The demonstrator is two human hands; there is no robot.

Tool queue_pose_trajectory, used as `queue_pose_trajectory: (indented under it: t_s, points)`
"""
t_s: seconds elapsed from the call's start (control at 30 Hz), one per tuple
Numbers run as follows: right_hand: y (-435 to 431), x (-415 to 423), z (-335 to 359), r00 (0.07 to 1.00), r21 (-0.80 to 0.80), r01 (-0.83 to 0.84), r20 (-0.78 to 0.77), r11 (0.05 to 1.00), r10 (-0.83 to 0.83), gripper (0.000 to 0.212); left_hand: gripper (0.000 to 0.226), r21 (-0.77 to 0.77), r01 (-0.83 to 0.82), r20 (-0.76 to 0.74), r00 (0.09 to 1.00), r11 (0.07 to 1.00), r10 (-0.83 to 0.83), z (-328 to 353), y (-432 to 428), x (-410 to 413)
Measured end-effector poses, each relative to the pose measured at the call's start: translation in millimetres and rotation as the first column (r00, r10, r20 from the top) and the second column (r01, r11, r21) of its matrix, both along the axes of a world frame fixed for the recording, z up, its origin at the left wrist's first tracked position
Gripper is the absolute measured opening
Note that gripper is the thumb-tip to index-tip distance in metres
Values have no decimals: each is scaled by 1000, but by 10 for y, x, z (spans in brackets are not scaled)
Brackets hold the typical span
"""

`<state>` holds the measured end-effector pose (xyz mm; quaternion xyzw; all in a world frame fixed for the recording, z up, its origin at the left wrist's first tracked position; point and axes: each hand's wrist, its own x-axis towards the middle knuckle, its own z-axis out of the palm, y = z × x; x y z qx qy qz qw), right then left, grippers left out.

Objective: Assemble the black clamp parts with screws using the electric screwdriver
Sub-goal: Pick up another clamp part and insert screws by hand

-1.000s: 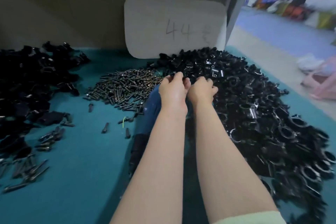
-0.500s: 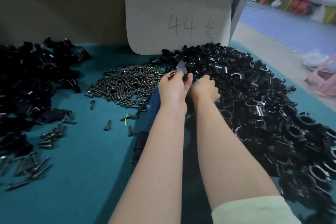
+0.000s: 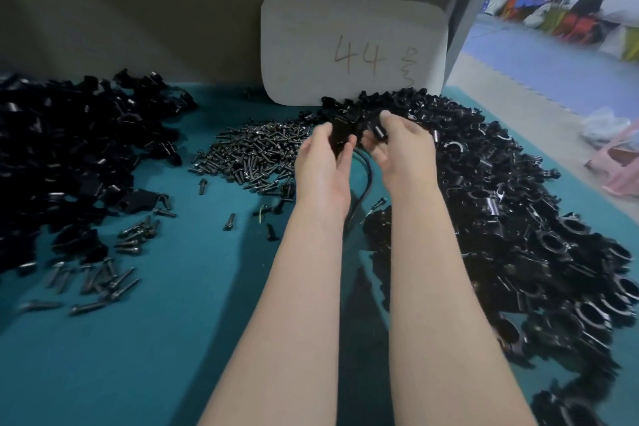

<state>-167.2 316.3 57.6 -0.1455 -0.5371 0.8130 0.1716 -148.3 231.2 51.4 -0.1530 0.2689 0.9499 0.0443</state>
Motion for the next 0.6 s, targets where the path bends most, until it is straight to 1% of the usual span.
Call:
queue_pose_trajectory:
  t_s: [0.07, 0.13, 0.2, 0.27, 0.33, 0.4, 0.5, 0.6]
  points:
    - [-133, 212, -10, 991, -84, -129, -56, 988, 124, 16, 23, 6, -33, -25, 999, 999, 34, -2, -151, 124]
    - [-282, 373, -52, 975, -156, -218, -70, 963, 210, 12, 18, 43, -68, -34, 997, 997, 70, -35, -345, 276]
    - [-450, 485, -109, 958, -203, -288, -72, 936, 279, 8, 15, 44, -83, -43, 995, 996, 85, -100, -562, 433]
    - [-630, 562, -171, 938, -207, -346, -60, 915, 341, 5, 23, 33, -77, -54, 995, 996, 79, -178, -778, 567]
    - [-794, 600, -221, 921, -183, -389, -41, 903, 389, 8, 39, 16, -85, -45, 995, 996, 86, -249, -960, 653]
    - [-923, 625, -246, 905, -141, -424, -23, 895, 425, 6, 43, -6, -90, -39, 995, 996, 89, -289, -1092, 704]
    - [-1045, 642, -289, 883, -136, -468, -20, 873, 470, 9, 42, 26, -117, -70, 990, 993, 119, -336, -1183, 723]
    - [-1088, 630, -329, 883, -158, -467, -32, 870, 469, 6, 25, 65, -146, -101, 983, 987, 152, -424, -1175, 688]
